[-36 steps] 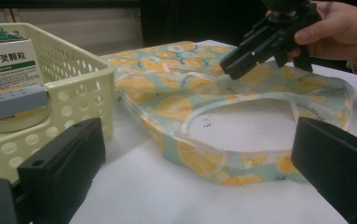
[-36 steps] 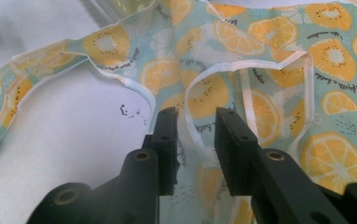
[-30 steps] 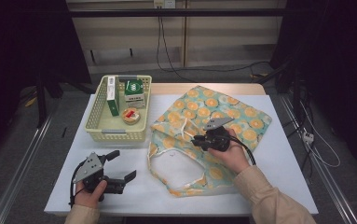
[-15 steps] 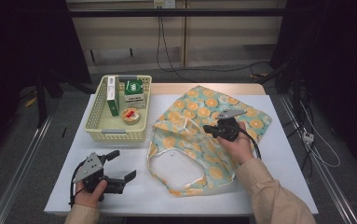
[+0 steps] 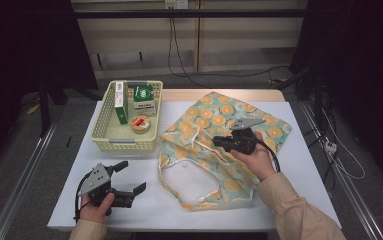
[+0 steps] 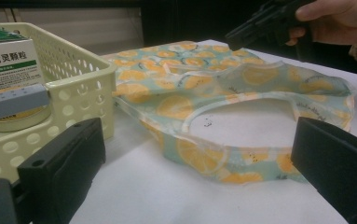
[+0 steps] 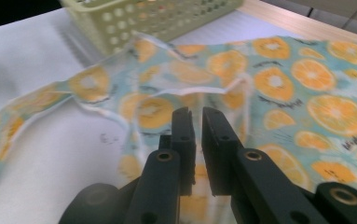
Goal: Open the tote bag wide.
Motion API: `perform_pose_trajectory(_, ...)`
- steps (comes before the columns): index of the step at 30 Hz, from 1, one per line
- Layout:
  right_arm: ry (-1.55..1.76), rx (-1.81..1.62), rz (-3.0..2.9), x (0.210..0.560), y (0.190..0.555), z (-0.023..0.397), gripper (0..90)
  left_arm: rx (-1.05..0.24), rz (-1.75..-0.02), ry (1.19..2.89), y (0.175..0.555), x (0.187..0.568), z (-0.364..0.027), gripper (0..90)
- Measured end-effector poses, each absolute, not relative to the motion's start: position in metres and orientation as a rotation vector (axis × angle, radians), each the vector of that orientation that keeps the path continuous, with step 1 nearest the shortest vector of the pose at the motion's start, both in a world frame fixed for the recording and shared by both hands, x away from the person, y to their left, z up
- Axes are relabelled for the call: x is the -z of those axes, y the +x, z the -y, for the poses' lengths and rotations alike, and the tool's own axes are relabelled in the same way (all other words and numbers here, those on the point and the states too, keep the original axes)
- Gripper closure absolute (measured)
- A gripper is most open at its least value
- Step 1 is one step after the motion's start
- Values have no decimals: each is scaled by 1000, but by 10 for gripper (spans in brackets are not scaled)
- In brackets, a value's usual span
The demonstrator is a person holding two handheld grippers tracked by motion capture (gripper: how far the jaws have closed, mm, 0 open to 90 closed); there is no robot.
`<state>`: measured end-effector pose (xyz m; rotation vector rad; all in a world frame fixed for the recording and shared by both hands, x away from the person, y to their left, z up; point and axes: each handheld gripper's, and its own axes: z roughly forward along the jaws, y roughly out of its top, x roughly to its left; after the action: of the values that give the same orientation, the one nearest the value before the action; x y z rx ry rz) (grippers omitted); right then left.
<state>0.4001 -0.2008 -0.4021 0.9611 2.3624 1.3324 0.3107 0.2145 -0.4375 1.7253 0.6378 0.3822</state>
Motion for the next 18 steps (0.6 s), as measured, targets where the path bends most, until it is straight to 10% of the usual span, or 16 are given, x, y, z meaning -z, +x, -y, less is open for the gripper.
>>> perform_pose_trajectory(18, 927, -1156, -2456, 440, 399, 180, 884, -377, -639, 1724, 311, 439, -215, 27)
